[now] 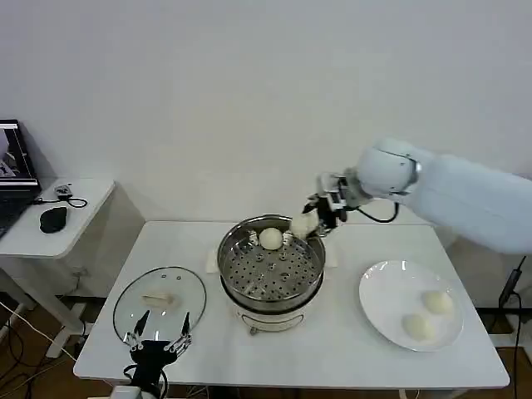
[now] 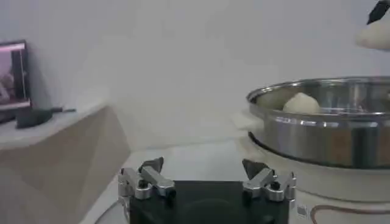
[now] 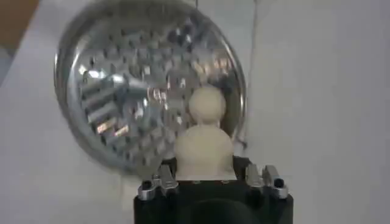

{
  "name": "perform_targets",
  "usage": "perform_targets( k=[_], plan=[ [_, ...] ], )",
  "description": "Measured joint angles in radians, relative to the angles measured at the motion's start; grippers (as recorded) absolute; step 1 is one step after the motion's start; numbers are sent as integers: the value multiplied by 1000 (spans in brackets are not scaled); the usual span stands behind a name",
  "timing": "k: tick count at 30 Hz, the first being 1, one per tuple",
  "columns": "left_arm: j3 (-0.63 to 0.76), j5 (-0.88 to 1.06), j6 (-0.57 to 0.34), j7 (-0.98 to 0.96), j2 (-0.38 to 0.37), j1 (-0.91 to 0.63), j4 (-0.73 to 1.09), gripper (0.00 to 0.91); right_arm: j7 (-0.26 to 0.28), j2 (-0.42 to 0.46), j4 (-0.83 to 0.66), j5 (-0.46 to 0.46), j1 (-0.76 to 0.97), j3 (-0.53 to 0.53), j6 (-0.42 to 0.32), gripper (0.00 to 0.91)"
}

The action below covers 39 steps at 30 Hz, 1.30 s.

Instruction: Take steamed baozi put them in steamer then cover it.

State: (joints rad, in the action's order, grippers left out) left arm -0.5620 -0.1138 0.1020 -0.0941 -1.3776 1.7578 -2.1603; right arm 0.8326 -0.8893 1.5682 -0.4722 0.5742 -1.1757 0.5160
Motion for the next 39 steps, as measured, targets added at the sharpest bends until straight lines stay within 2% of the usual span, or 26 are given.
perform_targets(
  k=[8,19,32,33,34,35,39],
  plan=[
    [-38,-97,-7,28,23,-12,3,907,-40,-135,-73,-39,-50,-11,46,625],
    [-63,-160,-21,50,48,-13,5,907,-70,-274,-196,-43,-133,-18,62,635],
    [-62,-154,-26,55,45,-4,-2,907,-76,-359,-291,-19,-188,-21,73,635],
    [-61,-153,-27,55,44,-3,-4,907,-75,-361,-295,-17,-191,-21,73,645],
    [-62,-152,-27,55,44,-2,-5,907,-75,-362,-297,-14,-195,-21,73,796],
    [-61,-151,-27,54,43,-1,-6,907,-75,-363,-298,-12,-198,-20,73,887],
    [-61,-144,-27,55,43,4,-10,907,-69,-363,-299,-6,-200,-13,71,907]
  ],
)
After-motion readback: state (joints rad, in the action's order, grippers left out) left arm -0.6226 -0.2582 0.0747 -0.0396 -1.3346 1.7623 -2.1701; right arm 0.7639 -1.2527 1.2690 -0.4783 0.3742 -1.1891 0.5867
